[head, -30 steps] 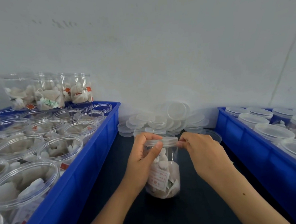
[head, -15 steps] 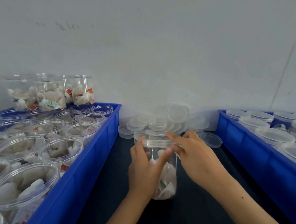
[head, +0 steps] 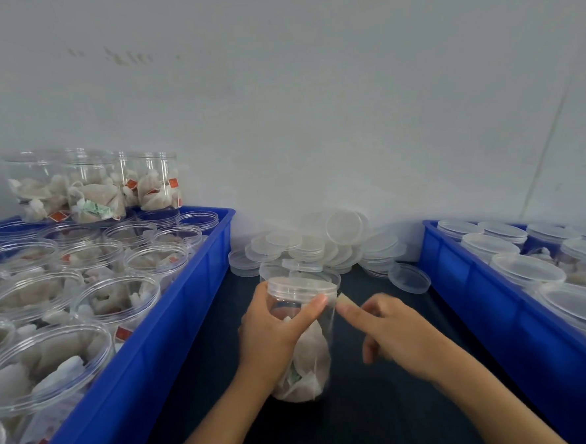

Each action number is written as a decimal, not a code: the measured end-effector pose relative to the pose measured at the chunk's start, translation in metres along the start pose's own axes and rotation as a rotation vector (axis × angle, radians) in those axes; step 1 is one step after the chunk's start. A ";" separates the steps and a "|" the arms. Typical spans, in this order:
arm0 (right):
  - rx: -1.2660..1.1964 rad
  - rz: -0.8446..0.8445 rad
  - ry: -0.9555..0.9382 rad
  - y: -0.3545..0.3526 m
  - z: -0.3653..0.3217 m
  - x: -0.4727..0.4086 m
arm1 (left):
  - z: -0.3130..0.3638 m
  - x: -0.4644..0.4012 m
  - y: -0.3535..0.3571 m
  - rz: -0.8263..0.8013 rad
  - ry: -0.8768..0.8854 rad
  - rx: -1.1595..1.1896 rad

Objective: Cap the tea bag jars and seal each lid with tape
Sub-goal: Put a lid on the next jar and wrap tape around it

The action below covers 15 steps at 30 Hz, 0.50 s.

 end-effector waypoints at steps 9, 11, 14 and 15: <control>0.144 0.238 -0.116 0.005 0.005 0.010 | 0.002 -0.002 -0.005 -0.117 0.036 0.067; 0.264 0.293 -0.139 0.006 0.003 0.009 | 0.001 -0.004 -0.007 -0.148 0.038 0.096; 0.365 0.349 -0.188 0.008 -0.002 0.007 | 0.001 -0.005 -0.008 -0.172 0.033 0.162; 0.362 0.348 -0.194 0.009 -0.002 0.007 | 0.000 -0.006 -0.008 -0.176 0.025 0.190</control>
Point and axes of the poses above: each hand's wrist, its own x-axis away from the middle knuckle, its own y-axis out of the palm, z = x × y, the point moved 3 cm from there along -x, towards the middle knuckle, and after that the axes turned 3 degrees about -z, right-handed, at the moved point
